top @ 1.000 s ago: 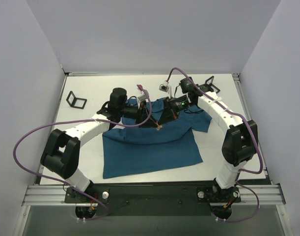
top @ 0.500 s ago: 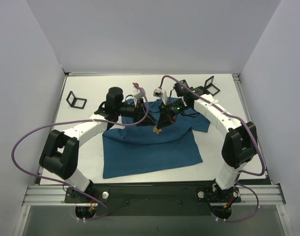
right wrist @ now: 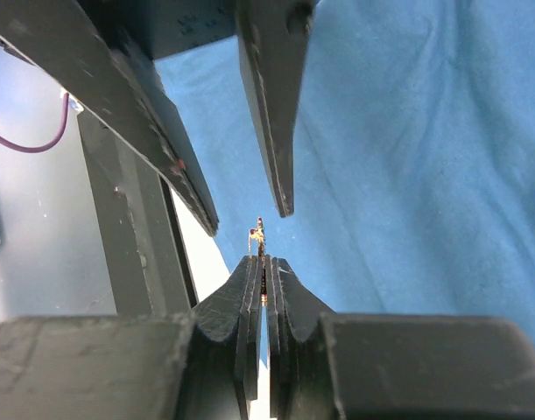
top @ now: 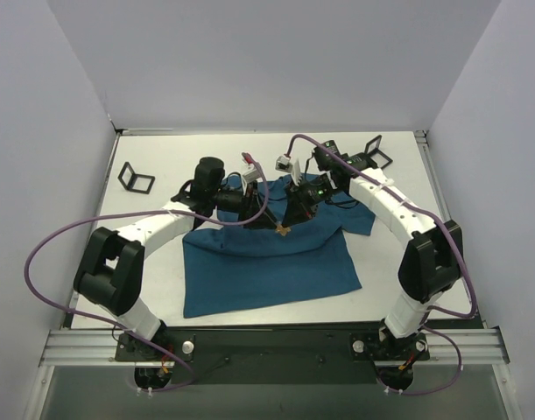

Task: Remove the brooch from the garment
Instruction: Pass from the right arm to the left

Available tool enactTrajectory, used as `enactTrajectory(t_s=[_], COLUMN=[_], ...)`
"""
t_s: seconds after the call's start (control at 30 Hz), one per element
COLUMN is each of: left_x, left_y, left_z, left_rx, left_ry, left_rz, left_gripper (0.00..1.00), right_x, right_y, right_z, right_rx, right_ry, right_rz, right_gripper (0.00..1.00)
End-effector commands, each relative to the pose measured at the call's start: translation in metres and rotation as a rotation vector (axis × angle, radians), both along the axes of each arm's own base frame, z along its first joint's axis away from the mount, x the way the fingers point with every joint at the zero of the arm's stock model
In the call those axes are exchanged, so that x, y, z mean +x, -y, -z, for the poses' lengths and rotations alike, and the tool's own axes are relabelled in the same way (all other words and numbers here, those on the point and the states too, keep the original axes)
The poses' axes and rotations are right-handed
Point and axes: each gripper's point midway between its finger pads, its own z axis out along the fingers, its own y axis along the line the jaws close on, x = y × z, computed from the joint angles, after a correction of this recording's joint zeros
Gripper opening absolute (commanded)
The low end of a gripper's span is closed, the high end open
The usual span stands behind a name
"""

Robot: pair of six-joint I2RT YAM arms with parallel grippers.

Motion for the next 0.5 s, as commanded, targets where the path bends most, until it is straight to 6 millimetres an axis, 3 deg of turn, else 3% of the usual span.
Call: enactTrajectory(t_s=[0.0,0.13,0.3,0.47], left_x=[-0.0037,-0.0057,-0.0077,-0.0084], left_y=[0.0091,0.0134,0.0144,0.0142], left_z=[-0.0089,-0.0099,-0.0144,-0.0166], left_rx=[-0.010,-0.017,-0.041,-0.046], left_ry=[0.047,0.051,0.043,0.044], left_rz=[0.051,0.056,0.060,0.058], left_gripper=[0.44,0.42,0.27,0.27], right_x=[-0.0079,-0.0088,-0.0085,-0.0075], right_y=[0.0026,0.0020,0.0018,0.0015], right_z=[-0.0181,-0.0174,-0.0163,-0.0163], right_rx=[0.028,0.029,0.027,0.027], right_ry=[0.039,0.035,0.030,0.033], right_rz=[-0.021,-0.024,-0.023,-0.022], right_gripper=[0.00,0.00,0.00,0.00])
